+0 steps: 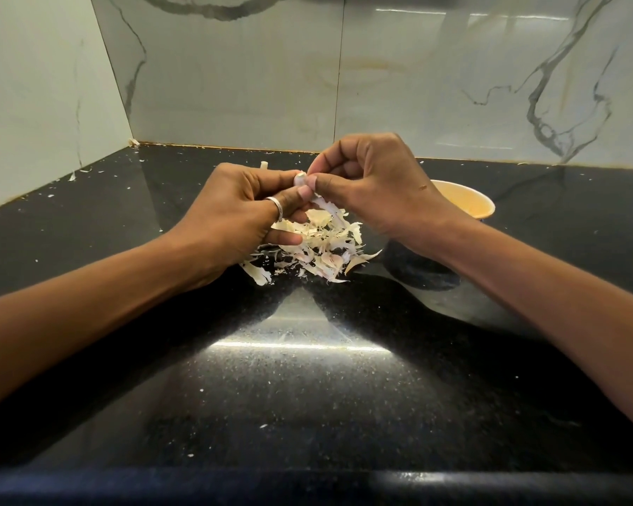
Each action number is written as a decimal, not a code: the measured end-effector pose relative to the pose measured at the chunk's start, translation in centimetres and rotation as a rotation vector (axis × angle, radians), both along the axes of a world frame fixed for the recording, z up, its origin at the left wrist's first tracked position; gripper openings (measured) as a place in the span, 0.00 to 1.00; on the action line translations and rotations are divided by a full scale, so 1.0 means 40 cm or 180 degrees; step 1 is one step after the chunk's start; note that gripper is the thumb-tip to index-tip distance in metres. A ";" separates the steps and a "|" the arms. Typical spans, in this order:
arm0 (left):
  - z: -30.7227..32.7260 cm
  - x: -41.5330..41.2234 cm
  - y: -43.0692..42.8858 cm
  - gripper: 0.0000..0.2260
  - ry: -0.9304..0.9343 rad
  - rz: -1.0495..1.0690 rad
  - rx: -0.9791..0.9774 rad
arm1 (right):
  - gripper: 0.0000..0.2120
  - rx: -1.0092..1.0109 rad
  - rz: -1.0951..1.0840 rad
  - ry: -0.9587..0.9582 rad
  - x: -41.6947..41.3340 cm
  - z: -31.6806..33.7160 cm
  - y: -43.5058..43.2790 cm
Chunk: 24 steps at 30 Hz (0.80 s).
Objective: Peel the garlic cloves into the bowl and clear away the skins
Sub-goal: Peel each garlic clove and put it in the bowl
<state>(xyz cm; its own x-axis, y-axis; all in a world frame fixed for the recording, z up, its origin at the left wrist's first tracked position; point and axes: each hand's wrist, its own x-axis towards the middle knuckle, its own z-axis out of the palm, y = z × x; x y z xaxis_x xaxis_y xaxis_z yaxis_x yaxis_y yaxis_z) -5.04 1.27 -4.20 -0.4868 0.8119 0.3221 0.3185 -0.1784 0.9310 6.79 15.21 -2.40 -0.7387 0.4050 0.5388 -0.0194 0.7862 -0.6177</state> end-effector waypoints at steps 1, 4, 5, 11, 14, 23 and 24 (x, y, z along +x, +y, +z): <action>0.000 -0.001 0.000 0.06 0.0005 0.0000 0.0011 | 0.06 0.0033 0.0021 -0.0003 0.001 0.002 0.000; -0.001 -0.001 -0.001 0.06 0.0028 0.0015 0.0010 | 0.05 0.0138 0.0070 -0.0015 0.004 0.005 0.004; -0.001 -0.001 -0.001 0.06 0.0045 0.0019 0.0005 | 0.05 0.0160 0.0087 -0.0029 0.005 0.005 0.004; -0.003 -0.005 0.000 0.06 0.0113 0.0063 -0.0030 | 0.03 0.0320 0.0120 -0.0095 0.006 0.009 0.006; -0.003 -0.010 0.000 0.08 0.0207 0.0069 -0.0070 | 0.03 0.0375 0.0150 -0.0113 0.007 0.008 0.010; 0.021 -0.017 -0.013 0.13 0.0573 -0.0217 -0.0296 | 0.05 0.0033 0.0558 -0.0609 0.043 0.042 0.012; 0.024 -0.019 -0.014 0.14 0.0646 -0.0242 -0.0336 | 0.05 0.0022 0.0598 -0.0667 0.045 0.044 0.011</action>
<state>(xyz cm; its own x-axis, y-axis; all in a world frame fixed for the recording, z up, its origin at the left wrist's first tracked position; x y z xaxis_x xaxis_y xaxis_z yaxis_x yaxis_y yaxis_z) -5.80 0.72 -3.23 -0.3569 0.8782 0.3185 0.4903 -0.1141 0.8640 8.59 15.66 -0.65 -0.8961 0.2473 0.3685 -0.0376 0.7850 -0.6183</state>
